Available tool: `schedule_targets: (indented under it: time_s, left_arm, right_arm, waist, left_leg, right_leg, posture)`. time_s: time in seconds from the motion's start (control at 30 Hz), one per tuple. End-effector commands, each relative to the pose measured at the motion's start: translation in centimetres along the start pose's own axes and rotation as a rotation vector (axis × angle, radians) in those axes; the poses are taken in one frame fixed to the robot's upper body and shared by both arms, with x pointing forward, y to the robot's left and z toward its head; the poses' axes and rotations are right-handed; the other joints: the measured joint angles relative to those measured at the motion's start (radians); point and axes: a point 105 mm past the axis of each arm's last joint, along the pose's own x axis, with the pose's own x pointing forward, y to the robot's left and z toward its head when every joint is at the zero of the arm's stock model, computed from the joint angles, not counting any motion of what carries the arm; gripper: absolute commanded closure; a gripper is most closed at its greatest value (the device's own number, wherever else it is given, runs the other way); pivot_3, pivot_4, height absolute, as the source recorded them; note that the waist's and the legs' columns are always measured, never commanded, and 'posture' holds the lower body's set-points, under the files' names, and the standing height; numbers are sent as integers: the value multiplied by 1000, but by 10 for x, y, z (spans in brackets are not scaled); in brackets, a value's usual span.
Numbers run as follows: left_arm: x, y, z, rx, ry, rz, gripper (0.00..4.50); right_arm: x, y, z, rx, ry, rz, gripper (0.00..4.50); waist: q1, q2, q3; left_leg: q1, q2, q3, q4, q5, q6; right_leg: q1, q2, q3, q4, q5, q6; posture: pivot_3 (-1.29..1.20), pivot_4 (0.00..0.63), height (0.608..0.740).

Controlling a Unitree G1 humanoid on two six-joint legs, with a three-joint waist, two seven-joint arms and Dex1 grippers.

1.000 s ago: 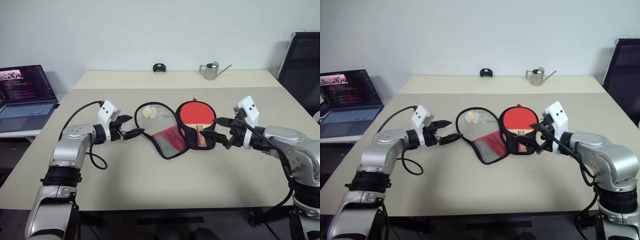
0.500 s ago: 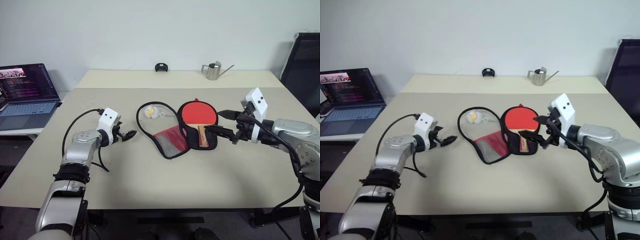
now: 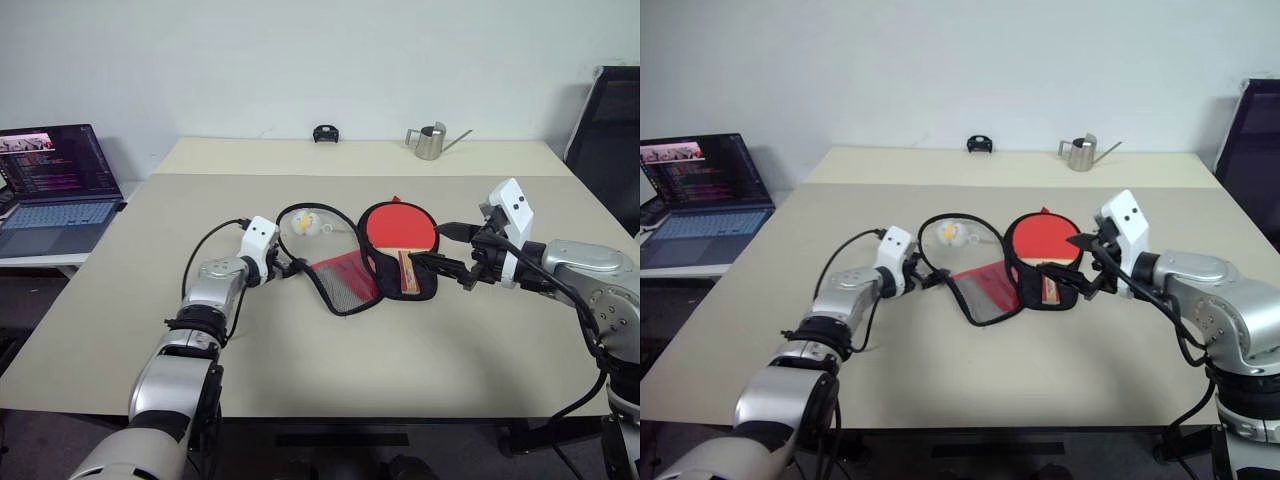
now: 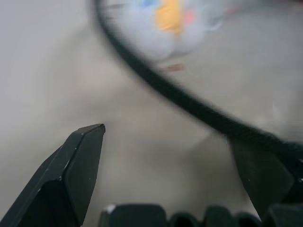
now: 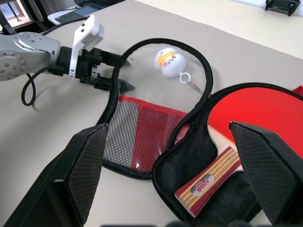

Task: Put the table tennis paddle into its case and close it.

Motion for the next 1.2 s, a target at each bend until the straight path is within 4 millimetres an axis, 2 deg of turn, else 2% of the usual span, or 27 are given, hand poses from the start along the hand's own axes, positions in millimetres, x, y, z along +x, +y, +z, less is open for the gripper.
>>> schedule_targets:
  time_s: [0.03,0.3,0.4,0.57,0.7,0.87,1.0,1.1,1.2]
  left_arm:
    - [4,-10,44,41,-113,-74,0]
    - [13,-50,97,43,-250,-234,0]
    - [26,-80,113,51,-278,-306,0]
    - [47,-114,121,48,-280,-342,0]
    - [58,-128,121,32,-270,-333,0]
    - [63,-135,124,-14,-295,-314,0]
    - [50,-128,140,-36,-399,-374,0]
    - [35,-109,139,-27,-439,-412,0]
    - [17,-84,129,-11,-450,-427,0]
  right_arm:
    - [-10,-3,11,-38,-42,-35,18]
    - [-17,-8,11,-31,-48,-70,18]
    - [-19,-9,11,-27,-53,-87,18]
    - [-24,-11,10,-15,-60,-124,18]
    - [-28,-12,8,-3,-61,-154,18]
    - [-32,-14,4,11,-56,-189,18]
    - [-29,-17,-2,39,-45,-214,18]
    - [-22,-21,-8,69,-38,-227,18]
    - [-12,-27,-14,102,-33,-235,18]
  waist:
    - [0,-2,1]
    - [0,-3,2]
    - [1,-3,2]
    - [9,-4,2]
    - [6,-4,2]
    - [6,-4,3]
    - [6,-4,3]
    - [2,-4,3]
    - [-7,-4,2]
  left_leg:
    - [0,0,0,0,0,0]
    - [0,0,0,0,0,0]
    - [0,0,0,0,0,0]
    - [-2,0,0,1,0,0]
    - [-1,0,0,0,0,0]
    - [-1,0,0,1,0,0]
    - [-1,0,0,1,0,0]
    - [-1,0,0,1,0,0]
    - [0,0,0,0,0,0]
  right_leg:
    - [0,0,0,0,0,0]
    - [0,0,0,0,0,0]
    - [0,0,0,0,0,0]
    - [0,0,-2,-1,0,0]
    - [0,0,-2,0,0,0]
    - [0,0,-3,0,0,0]
    - [0,0,-5,0,0,0]
    - [0,0,-5,0,0,0]
    - [0,0,-5,1,0,0]
  posture:
    - [0,150,740]
    - [0,150,740]
    - [0,150,740]
    - [0,150,740]
    - [0,150,740]
    - [0,150,740]
    - [0,150,740]
    - [0,150,740]
    - [0,150,740]
